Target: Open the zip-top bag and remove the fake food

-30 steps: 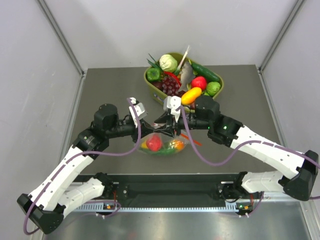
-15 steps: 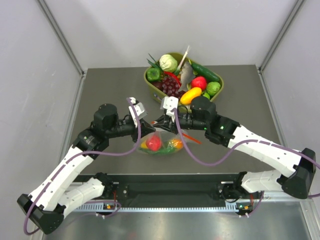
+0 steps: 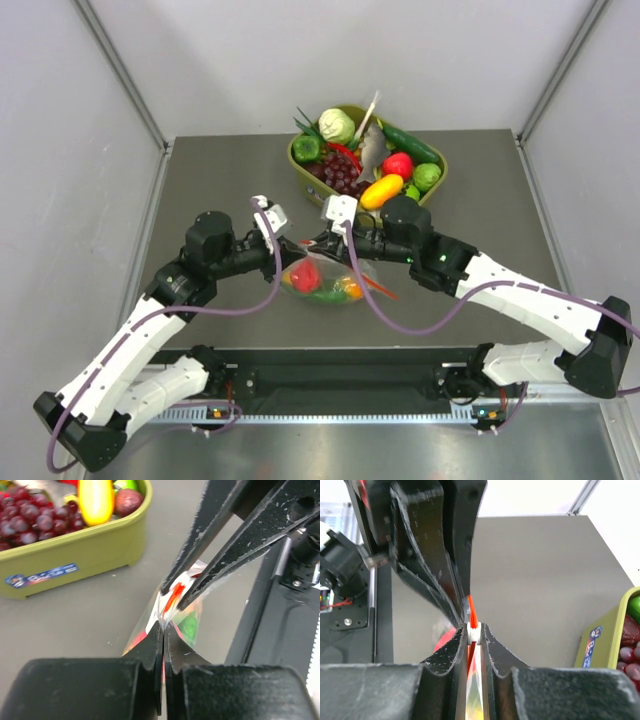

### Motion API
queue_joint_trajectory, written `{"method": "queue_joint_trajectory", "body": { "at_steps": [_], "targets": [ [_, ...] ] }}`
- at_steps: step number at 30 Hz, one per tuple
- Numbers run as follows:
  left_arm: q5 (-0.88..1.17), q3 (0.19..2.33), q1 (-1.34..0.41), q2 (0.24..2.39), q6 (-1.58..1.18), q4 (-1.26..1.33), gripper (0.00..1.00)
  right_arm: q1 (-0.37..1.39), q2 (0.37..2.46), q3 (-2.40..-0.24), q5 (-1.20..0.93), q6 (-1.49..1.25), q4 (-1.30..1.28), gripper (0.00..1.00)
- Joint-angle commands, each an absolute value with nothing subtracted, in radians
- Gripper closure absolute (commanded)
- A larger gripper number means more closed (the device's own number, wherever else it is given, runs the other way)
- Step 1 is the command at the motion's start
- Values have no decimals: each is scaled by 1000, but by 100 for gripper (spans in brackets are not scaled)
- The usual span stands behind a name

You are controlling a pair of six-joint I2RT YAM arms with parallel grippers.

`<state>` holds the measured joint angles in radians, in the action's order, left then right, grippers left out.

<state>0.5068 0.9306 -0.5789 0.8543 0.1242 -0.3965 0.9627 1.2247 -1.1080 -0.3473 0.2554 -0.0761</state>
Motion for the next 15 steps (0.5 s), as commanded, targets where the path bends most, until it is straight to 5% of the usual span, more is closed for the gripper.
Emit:
{"method": "queue_joint_trajectory", "body": {
  "at_steps": [1, 15],
  "targets": [
    [419, 901, -536, 781, 138, -319, 100, 971, 1184, -1078, -282, 281, -51, 99],
    [402, 845, -341, 807, 87, -261, 100, 946, 1206, -1031, -275, 261, -26, 99]
  ]
}}
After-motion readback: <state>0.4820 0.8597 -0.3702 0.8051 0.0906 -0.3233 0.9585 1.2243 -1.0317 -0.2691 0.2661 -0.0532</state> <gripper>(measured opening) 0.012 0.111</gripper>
